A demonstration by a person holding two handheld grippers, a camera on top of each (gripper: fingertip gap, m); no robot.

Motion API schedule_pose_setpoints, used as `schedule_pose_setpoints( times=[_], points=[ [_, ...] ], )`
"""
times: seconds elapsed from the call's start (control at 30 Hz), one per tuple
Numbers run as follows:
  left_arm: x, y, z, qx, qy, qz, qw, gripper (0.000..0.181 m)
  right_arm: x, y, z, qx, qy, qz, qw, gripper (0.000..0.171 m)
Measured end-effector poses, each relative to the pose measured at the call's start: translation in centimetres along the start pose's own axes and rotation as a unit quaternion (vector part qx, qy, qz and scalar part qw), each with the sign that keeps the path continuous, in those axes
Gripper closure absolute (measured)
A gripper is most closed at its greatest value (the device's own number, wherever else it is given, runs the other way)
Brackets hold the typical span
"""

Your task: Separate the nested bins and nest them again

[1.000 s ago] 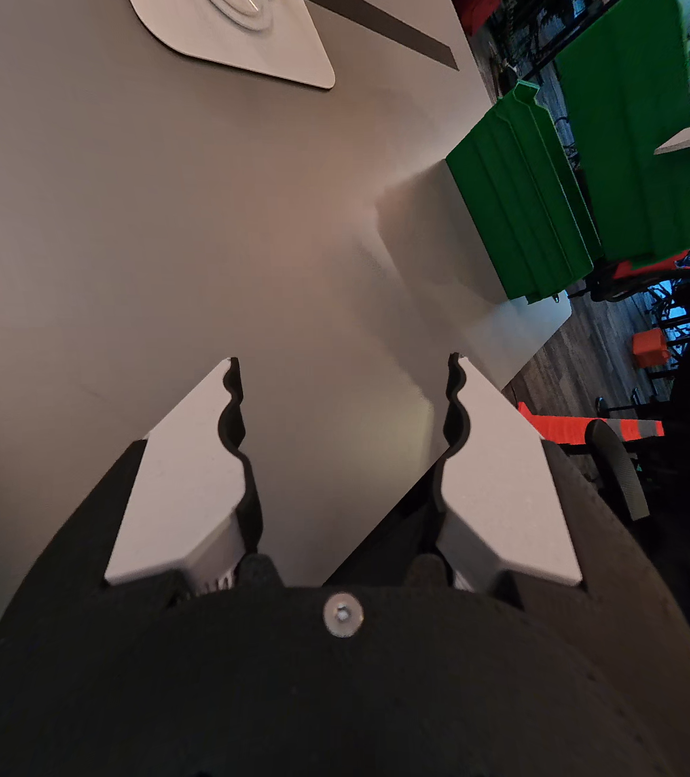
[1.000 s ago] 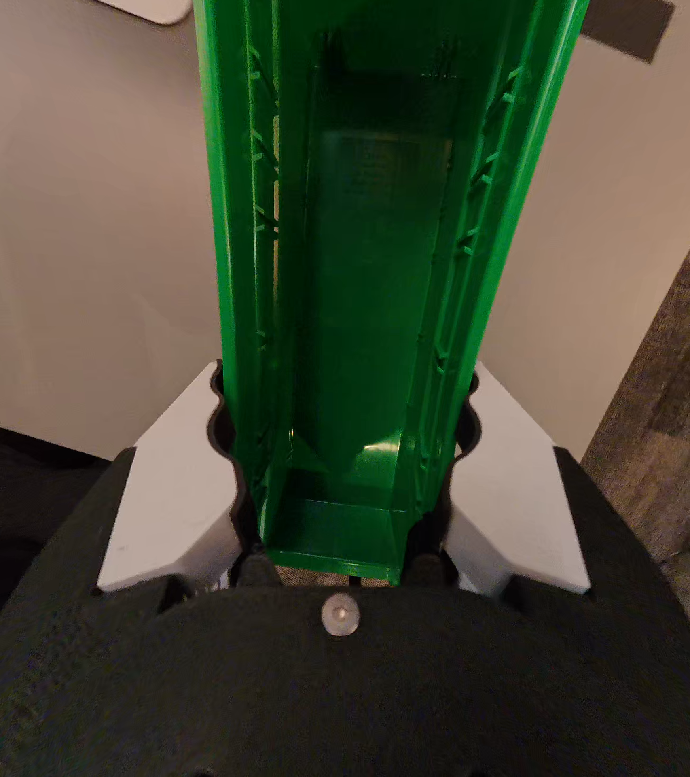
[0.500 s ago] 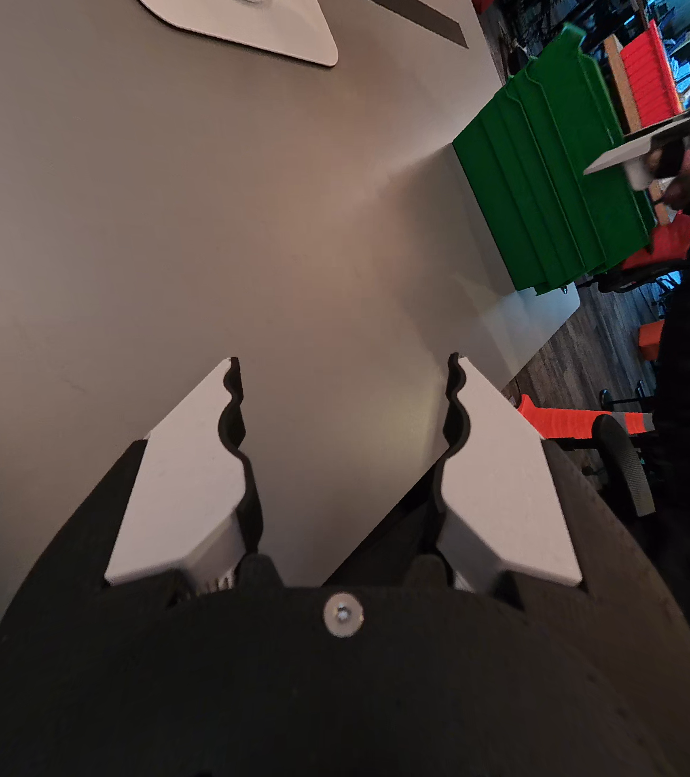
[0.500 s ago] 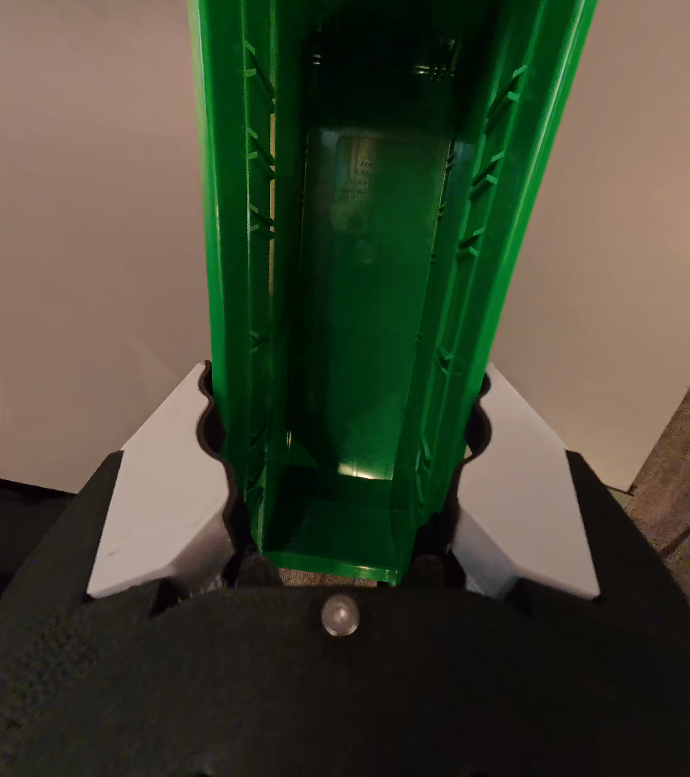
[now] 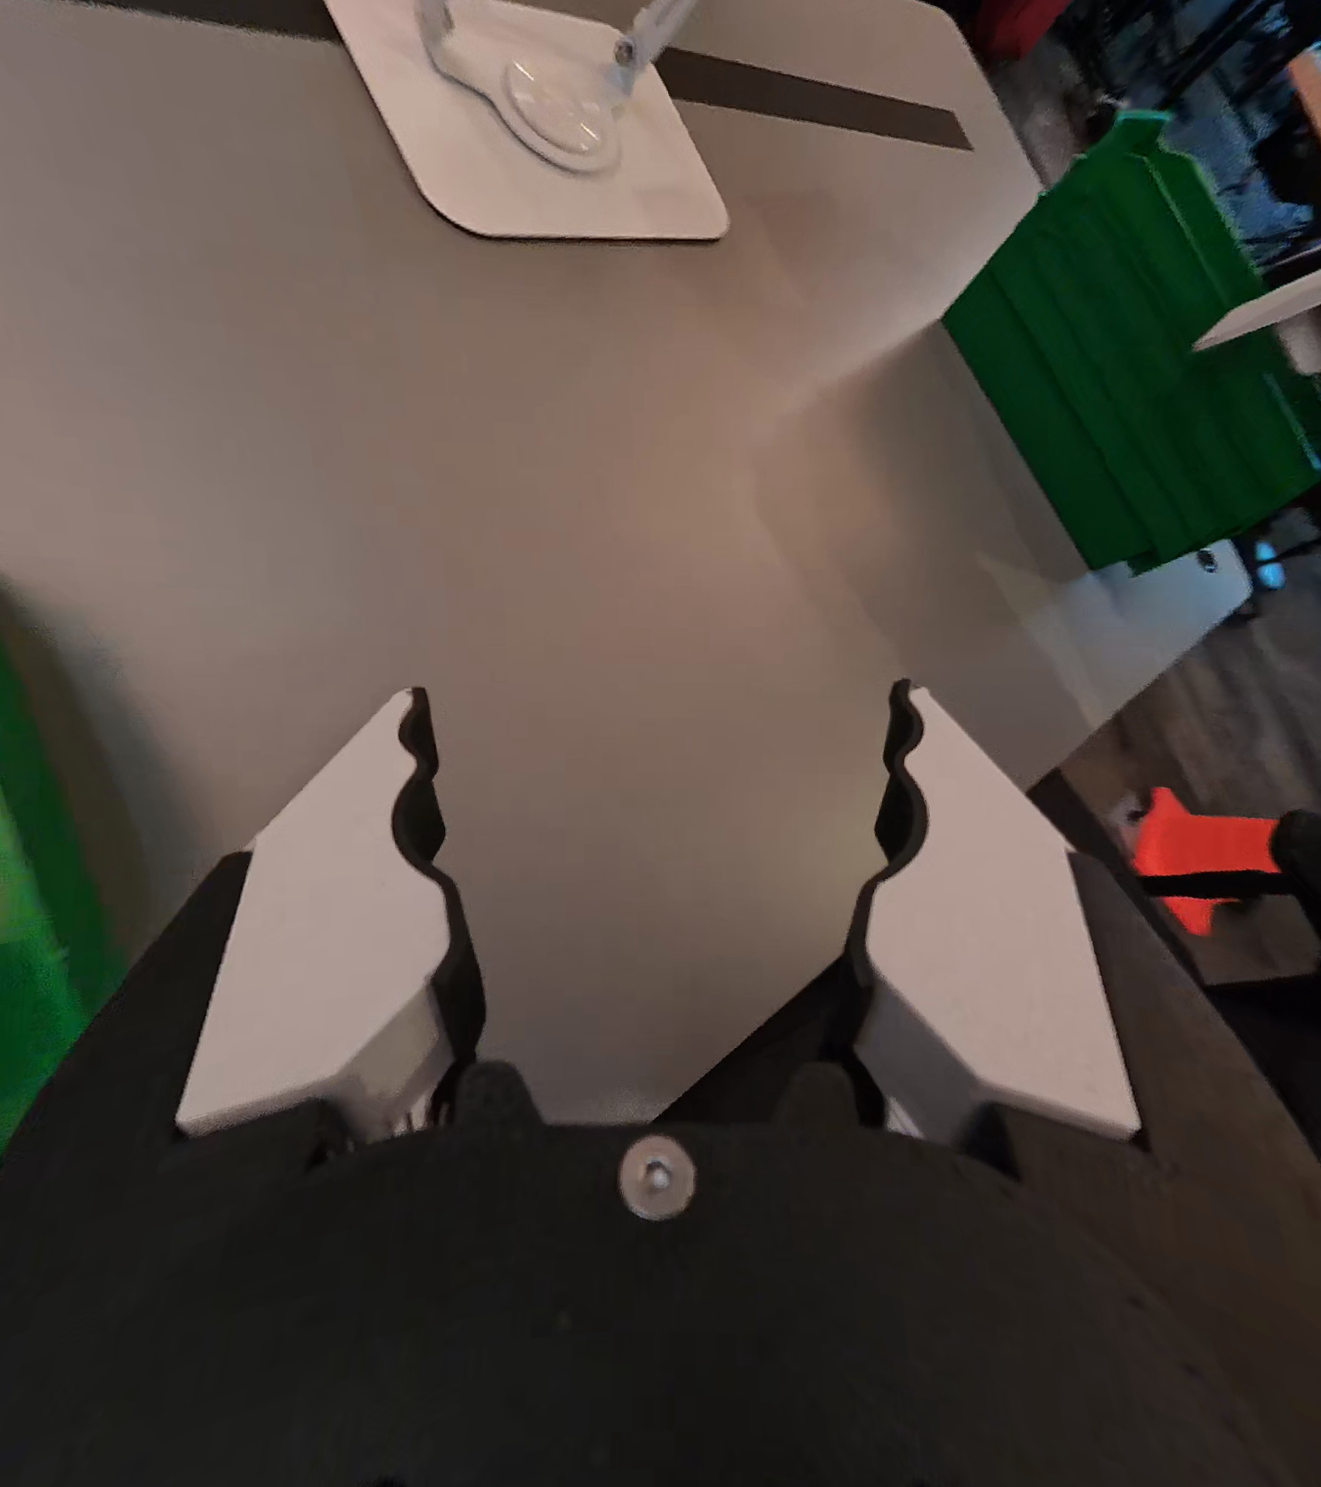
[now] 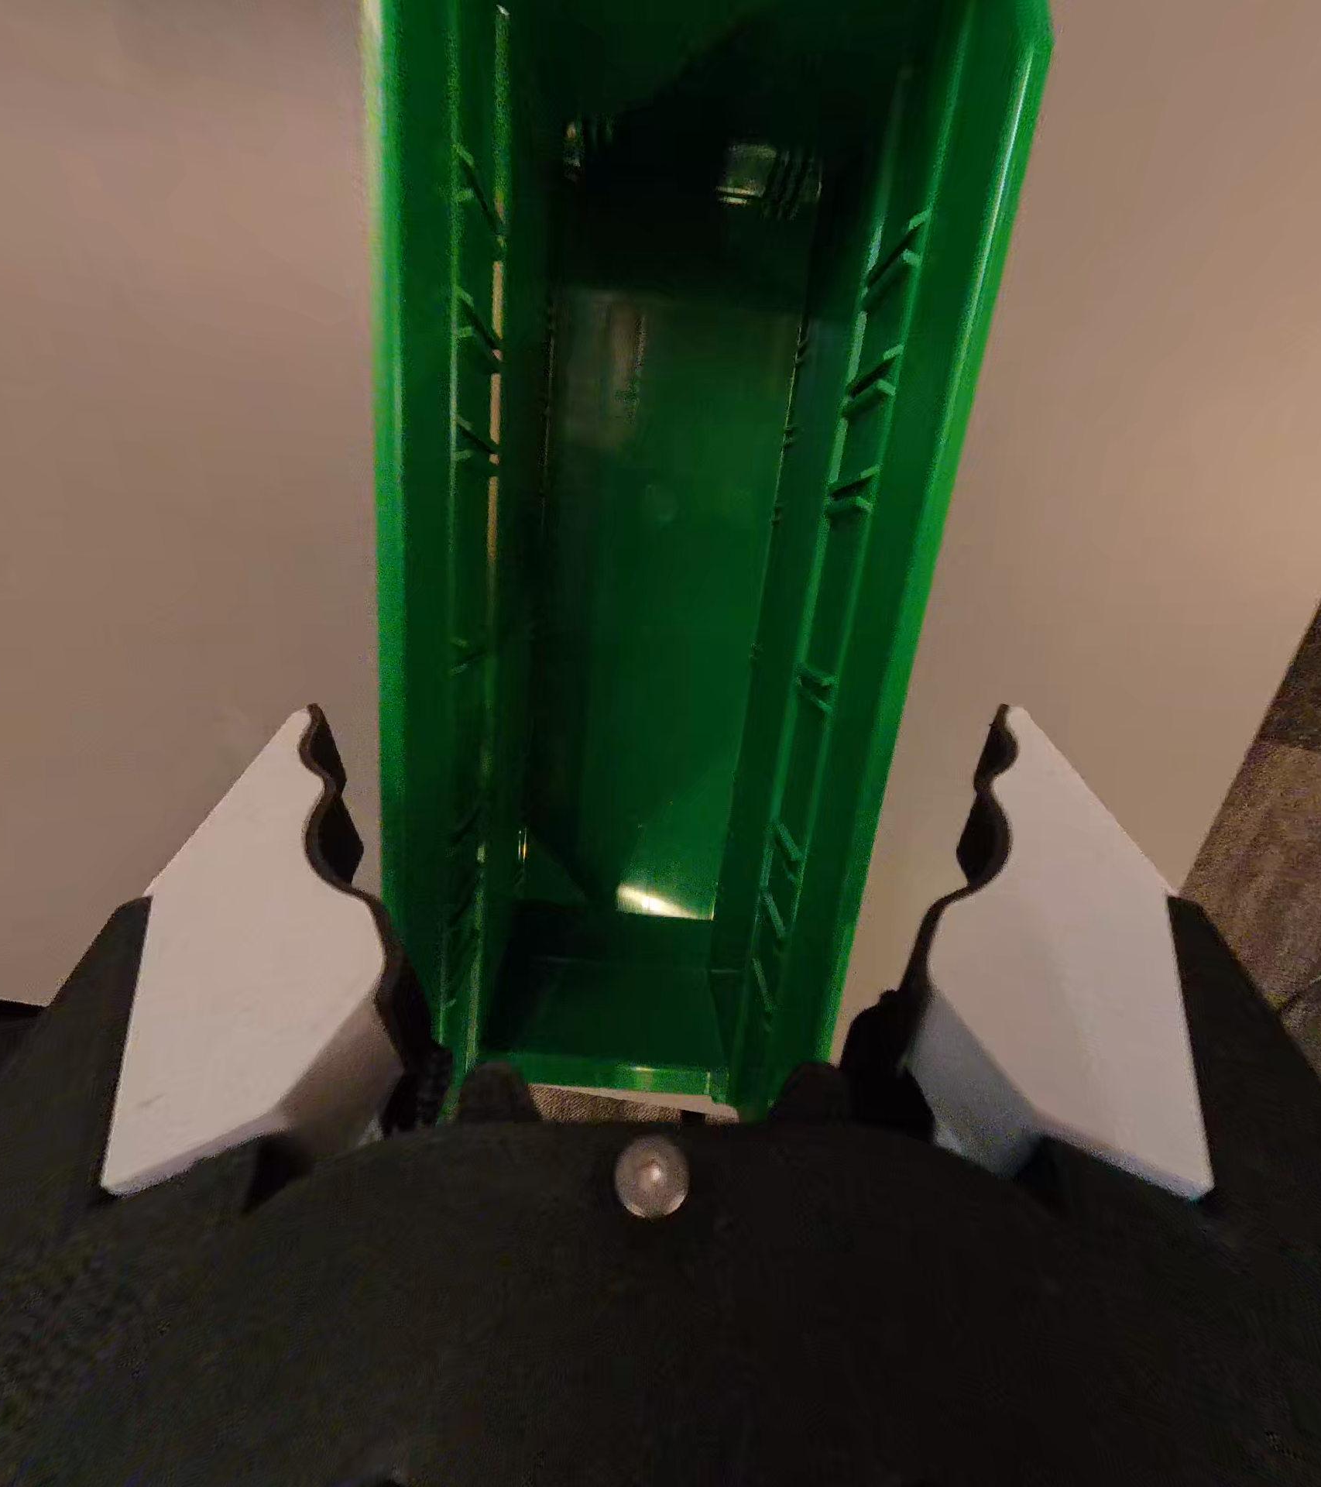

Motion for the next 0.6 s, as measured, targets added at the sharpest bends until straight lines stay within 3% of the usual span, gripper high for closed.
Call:
schedule_pose_setpoints(
  times=[0.17, 0.4, 0.5, 0.6],
  points=[
    [-0.7, 2.2, -5.8, -0.118, -0.019, 0.028, 0.992, 0.066, -0.6, 2.1, -3.0, 0.006, -0.067, -0.03, 0.997, 0.03],
    [3.0, 9.3, -13.2, -0.305, -0.004, -0.025, 0.952, 0.067, -1.1, 7.0, -6.4, 0.002, -0.138, -0.093, 0.986, 0.039],
    [4.7, 11.6, -14.3, -0.311, -0.014, -0.044, 0.949, 0.084, -1.1, 8.9, -6.8, -0.007, -0.146, -0.113, 0.983, 0.042],
    [7.1, 13.8, -13.2, -0.254, -0.009, -0.095, 0.962, 0.1, -1.2, 11.0, -7.2, -0.015, -0.166, -0.132, 0.977, 0.043]
  ],
)
Point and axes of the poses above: each gripper's, where its closed fingertips meet, z out along the fingers, x out of its underside, y = z × x across the jaws, the point moved 8 cm from there along -z, back along the fingers, and after that the axes turned 7 degrees about x, right-handed, at the moved point
